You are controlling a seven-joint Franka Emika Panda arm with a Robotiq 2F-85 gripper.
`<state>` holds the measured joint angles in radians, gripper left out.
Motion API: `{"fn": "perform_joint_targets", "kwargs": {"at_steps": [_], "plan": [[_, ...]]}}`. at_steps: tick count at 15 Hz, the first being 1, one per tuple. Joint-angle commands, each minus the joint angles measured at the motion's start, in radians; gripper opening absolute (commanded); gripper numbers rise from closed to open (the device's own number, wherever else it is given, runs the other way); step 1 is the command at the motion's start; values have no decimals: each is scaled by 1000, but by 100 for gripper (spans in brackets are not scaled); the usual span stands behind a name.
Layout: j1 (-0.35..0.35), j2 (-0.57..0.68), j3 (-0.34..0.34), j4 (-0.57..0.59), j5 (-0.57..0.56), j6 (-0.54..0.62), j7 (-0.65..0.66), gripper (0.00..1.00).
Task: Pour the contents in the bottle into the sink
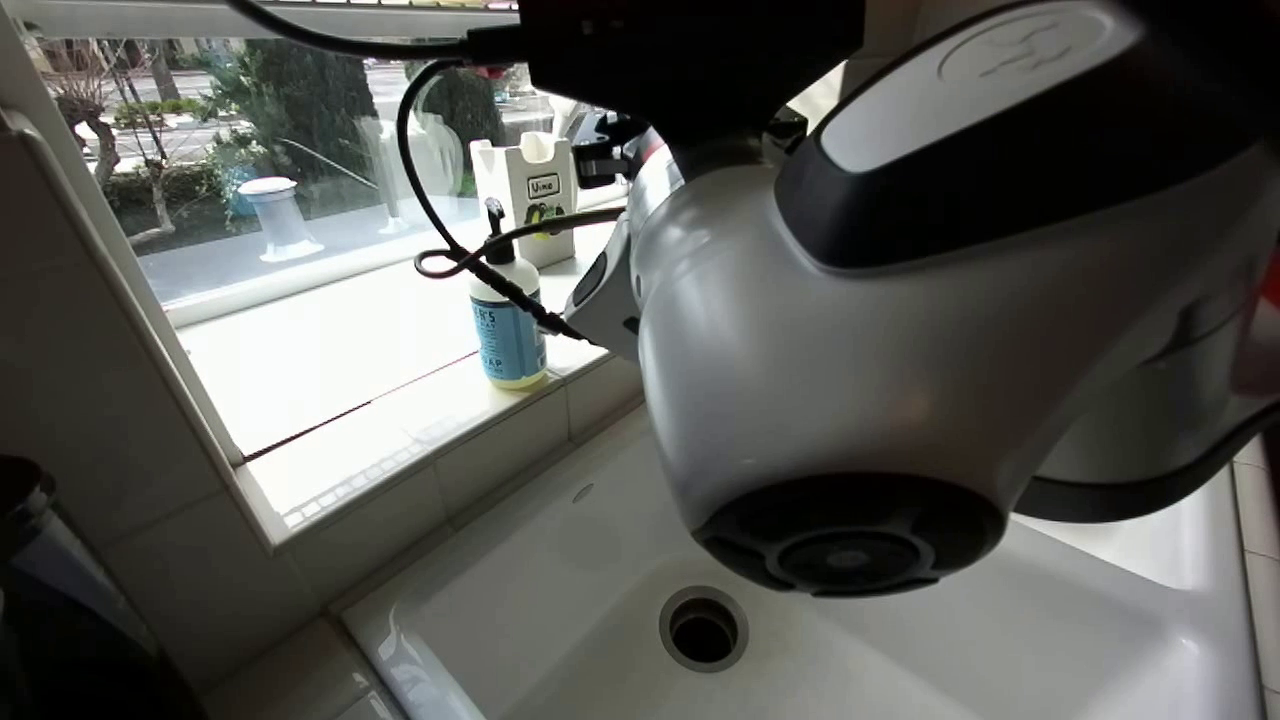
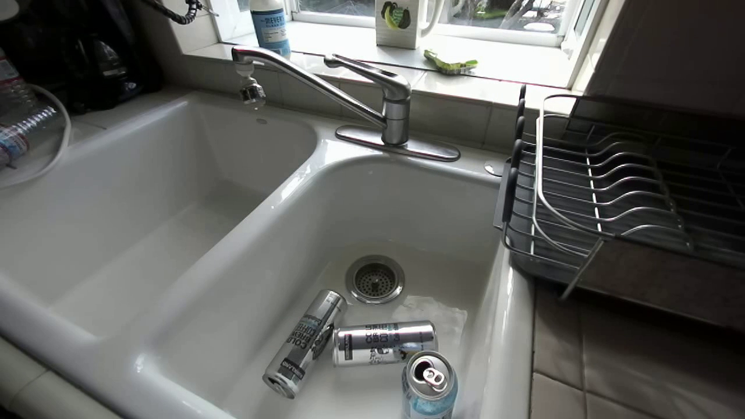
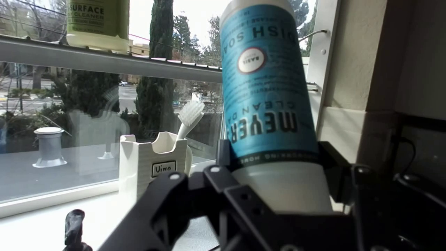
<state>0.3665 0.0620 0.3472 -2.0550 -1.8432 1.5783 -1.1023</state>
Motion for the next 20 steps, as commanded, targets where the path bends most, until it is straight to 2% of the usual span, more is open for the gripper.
{"fn": "perform_joint_targets", "kwargs": {"at_steps": [1,20], "plan": [[1,4,2,-5,-18,-7,3,38],[-21,48,-14,-9,55,38,64,38]]}}
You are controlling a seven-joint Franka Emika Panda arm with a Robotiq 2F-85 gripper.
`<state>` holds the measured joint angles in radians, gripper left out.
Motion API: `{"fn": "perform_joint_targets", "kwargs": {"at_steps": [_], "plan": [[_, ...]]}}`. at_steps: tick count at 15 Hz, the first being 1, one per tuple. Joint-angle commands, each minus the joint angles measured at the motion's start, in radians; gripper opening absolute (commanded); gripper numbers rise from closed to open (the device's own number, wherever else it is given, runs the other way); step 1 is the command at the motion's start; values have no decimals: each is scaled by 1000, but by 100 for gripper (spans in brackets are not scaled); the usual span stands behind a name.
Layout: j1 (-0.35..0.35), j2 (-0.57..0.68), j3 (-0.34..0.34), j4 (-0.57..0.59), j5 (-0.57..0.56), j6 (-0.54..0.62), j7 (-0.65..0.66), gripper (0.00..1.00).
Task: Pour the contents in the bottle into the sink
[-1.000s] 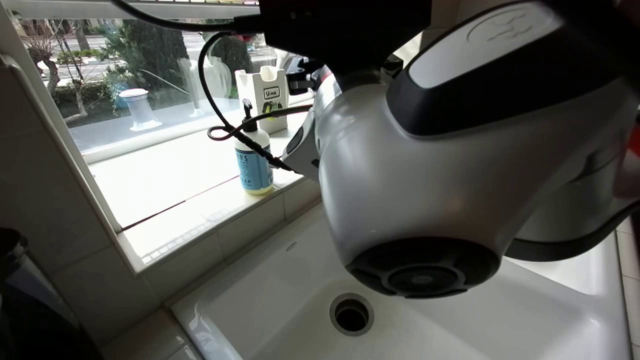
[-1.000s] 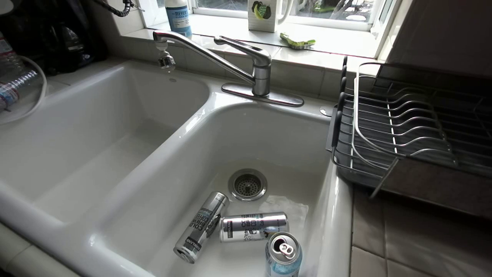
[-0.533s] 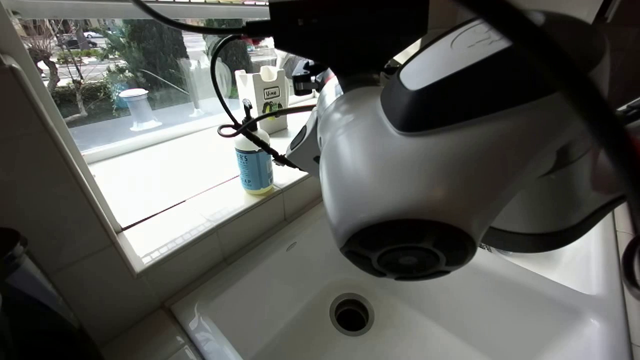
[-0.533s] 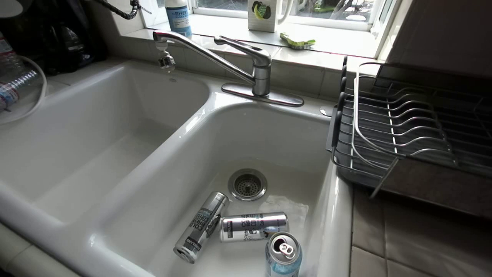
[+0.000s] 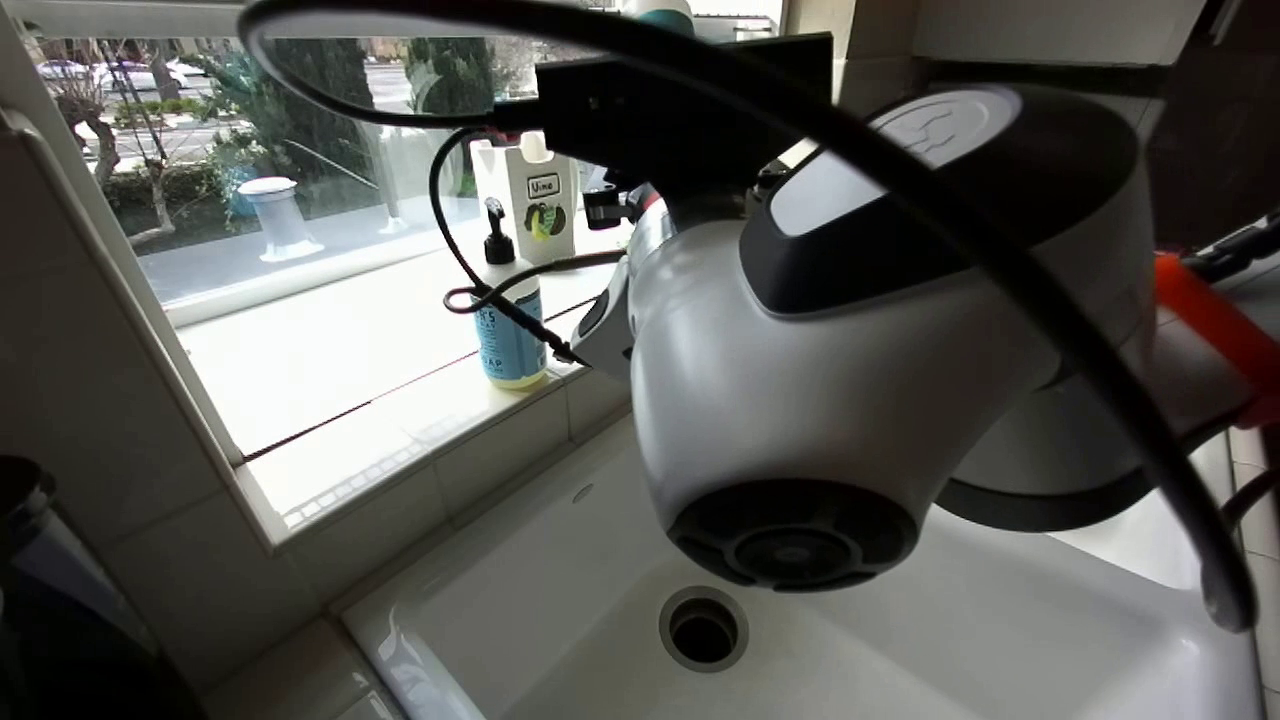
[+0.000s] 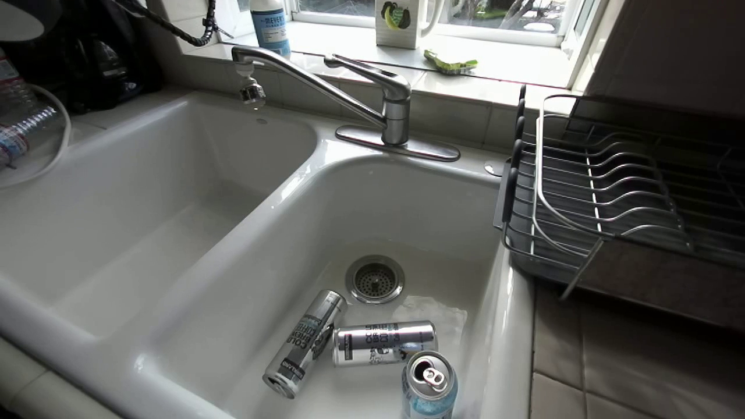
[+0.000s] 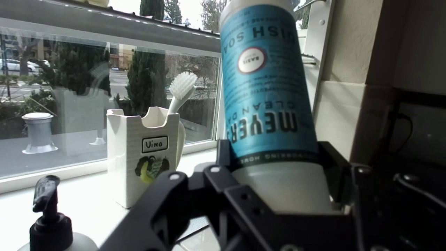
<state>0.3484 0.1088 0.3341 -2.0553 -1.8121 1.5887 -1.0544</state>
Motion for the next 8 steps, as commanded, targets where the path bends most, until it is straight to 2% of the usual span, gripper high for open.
{"fn": "perform_joint_targets", "kwargs": {"at_steps": [1,8], "plan": [[-3,4,-1,-9,30,26,15,38],[1,21,4,-9,100,27,4,38]]}}
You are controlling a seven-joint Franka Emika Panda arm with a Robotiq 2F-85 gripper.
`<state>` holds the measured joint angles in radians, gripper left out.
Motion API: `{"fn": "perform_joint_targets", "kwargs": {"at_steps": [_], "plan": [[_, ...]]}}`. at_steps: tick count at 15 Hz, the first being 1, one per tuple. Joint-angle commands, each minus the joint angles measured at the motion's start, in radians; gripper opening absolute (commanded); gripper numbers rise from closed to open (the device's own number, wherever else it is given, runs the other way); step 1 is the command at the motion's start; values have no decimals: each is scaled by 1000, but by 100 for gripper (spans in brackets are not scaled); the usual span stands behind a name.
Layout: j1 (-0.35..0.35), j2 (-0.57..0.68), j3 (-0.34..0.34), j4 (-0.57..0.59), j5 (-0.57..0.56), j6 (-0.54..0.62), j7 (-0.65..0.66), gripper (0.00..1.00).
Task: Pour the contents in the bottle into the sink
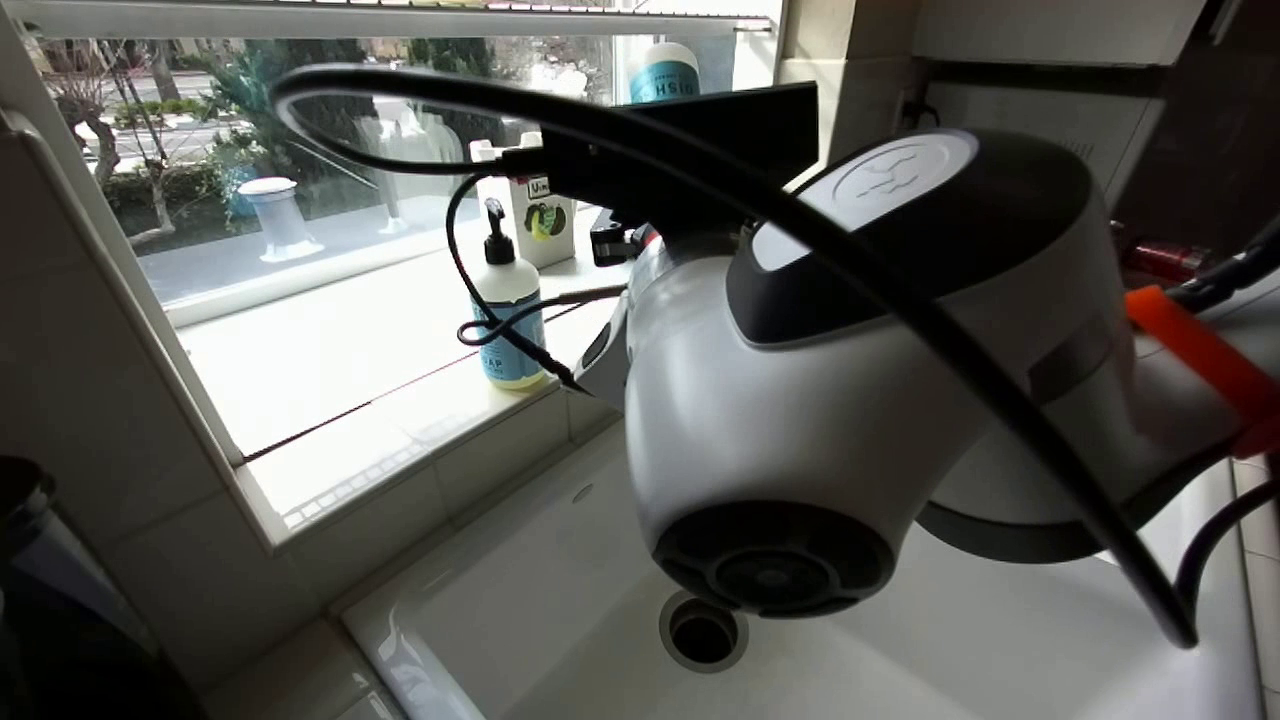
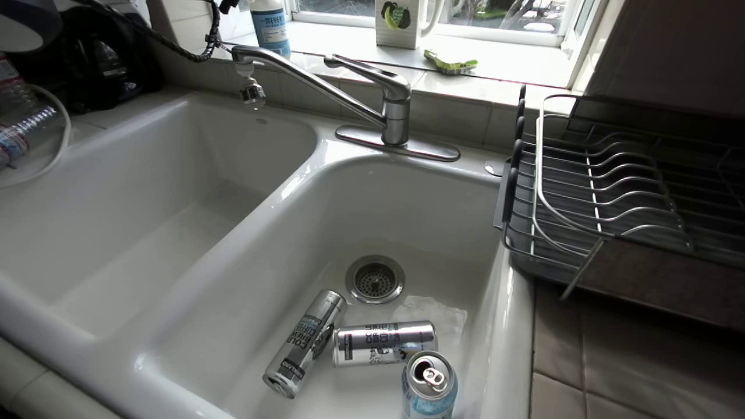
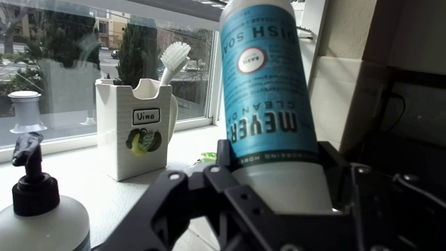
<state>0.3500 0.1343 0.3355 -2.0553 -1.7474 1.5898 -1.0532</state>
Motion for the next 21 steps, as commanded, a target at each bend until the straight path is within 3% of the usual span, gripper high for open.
{"fn": "perform_joint_targets", "kwargs": {"at_steps": [1,14,15,21], "plan": [[0,-4,3,-11,39,28,1,38],[4,17,2,-15,21,2,-10,38],[4,17,2,-15,21,3,-10,63],[4,17,1,-15,21,3,-10,63]]}}
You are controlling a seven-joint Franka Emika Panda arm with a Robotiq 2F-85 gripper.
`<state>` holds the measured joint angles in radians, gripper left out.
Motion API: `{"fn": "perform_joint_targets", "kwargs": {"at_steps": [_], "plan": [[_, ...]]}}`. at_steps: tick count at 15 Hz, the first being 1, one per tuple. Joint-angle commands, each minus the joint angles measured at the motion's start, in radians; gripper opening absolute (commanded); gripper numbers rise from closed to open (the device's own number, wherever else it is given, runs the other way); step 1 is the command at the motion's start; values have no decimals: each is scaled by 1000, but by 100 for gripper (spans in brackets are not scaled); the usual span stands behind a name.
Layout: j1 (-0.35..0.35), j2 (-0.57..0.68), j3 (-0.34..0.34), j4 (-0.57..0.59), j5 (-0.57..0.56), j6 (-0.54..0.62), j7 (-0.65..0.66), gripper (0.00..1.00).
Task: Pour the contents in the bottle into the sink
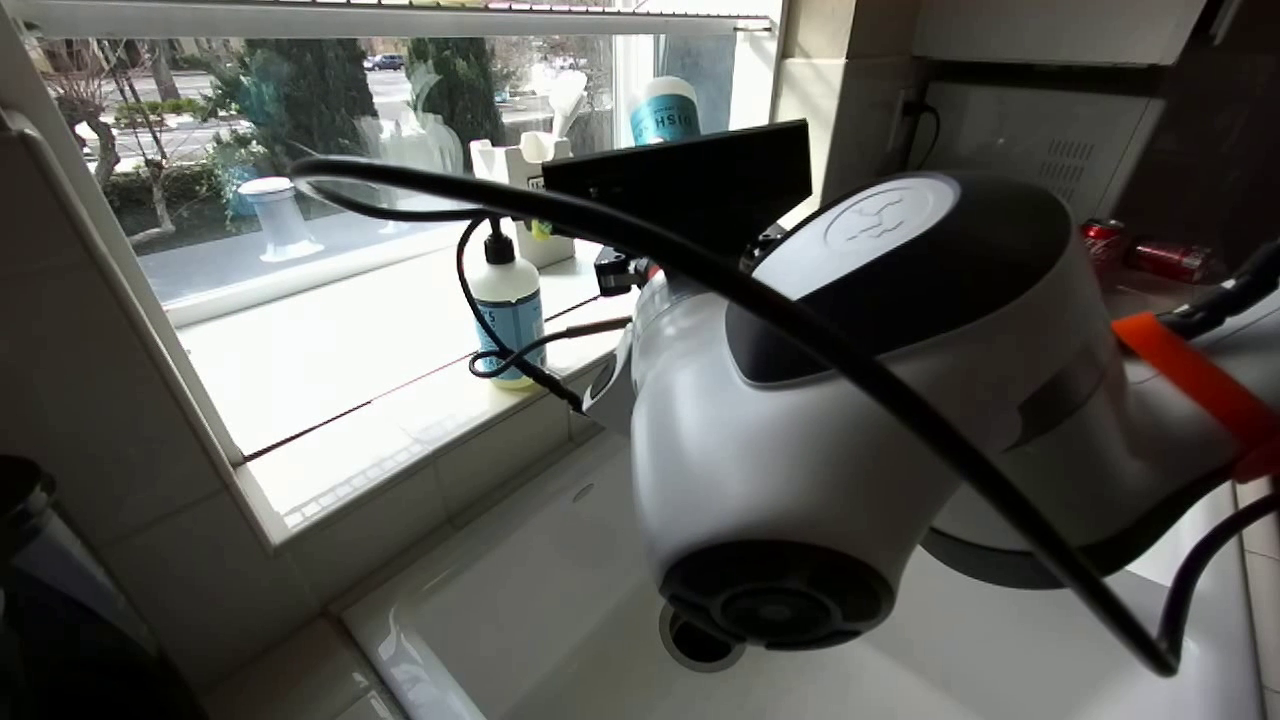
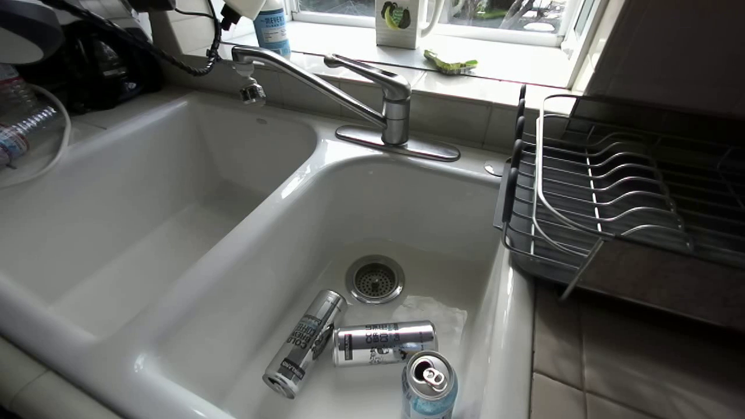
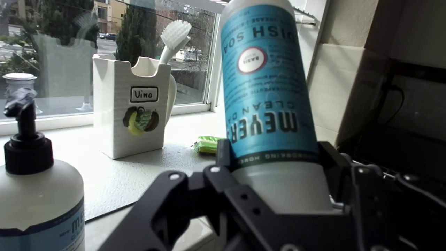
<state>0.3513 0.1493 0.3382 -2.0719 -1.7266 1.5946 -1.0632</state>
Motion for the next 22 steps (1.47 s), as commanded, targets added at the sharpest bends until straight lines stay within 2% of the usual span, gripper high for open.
{"fn": "perform_joint_targets", "kwargs": {"at_steps": [1,2,3,10,16,22], "plan": [[2,2,-1,2,1,-2,0,63],[2,2,-1,2,1,-2,0,63],[2,2,-1,2,1,-2,0,38],[4,-22,-7,-42,-88,-39,1,38],[5,-12,-19,-59,-169,-128,-13,38],[8,-10,-18,-79,-227,-169,-16,38]]}}
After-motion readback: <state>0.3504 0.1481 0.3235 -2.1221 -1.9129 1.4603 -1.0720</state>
